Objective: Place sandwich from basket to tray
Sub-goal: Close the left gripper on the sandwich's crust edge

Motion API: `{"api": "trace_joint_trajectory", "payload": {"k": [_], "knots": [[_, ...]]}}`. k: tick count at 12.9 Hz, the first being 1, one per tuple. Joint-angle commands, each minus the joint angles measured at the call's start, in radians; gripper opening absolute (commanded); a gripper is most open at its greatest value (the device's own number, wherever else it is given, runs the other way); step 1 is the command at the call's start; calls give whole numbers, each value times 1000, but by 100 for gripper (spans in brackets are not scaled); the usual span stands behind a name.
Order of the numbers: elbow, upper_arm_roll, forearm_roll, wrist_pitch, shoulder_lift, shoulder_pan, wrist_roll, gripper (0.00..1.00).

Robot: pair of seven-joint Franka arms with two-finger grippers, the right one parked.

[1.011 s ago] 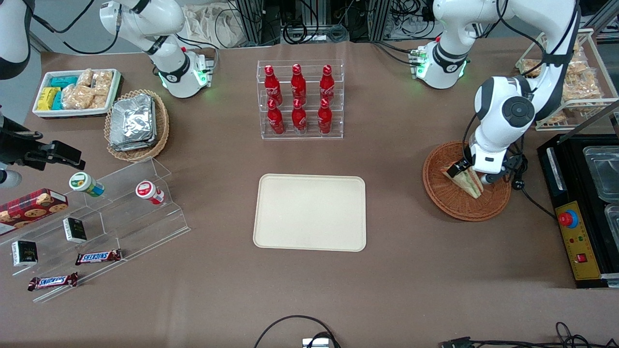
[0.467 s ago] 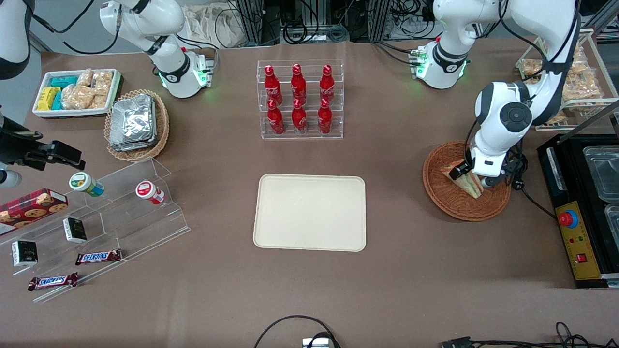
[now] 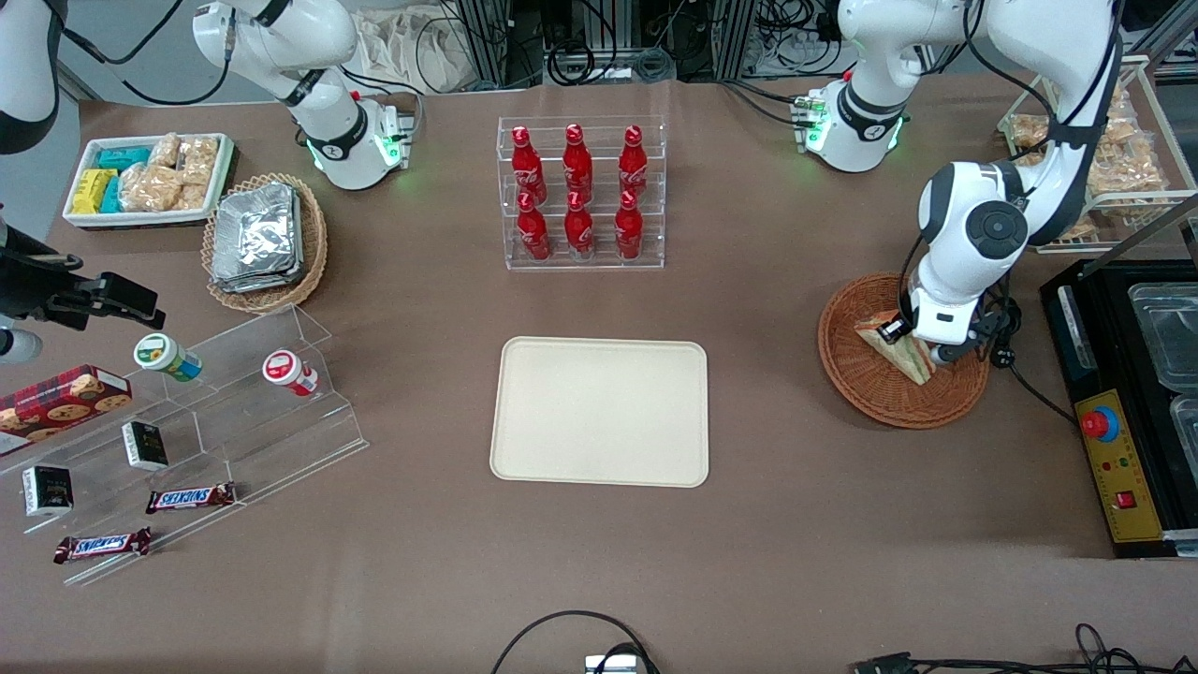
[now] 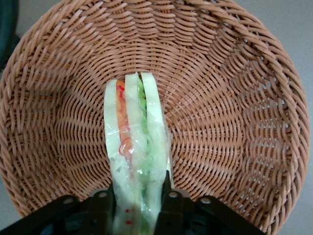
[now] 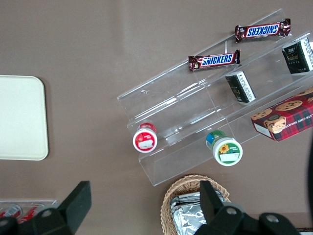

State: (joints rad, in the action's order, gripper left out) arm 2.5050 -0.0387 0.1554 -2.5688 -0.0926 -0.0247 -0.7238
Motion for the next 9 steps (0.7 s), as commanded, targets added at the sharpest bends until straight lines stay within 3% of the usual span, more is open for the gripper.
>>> {"api": "trace_joint_trajectory", "payload": {"k": [1,3,9], "knots": [[1,-3,24,-8,17,6,-14,6],[-20,-4,27,59,56,3,7,6],[-178,-12,9,295,126,-9,347,8]]}}
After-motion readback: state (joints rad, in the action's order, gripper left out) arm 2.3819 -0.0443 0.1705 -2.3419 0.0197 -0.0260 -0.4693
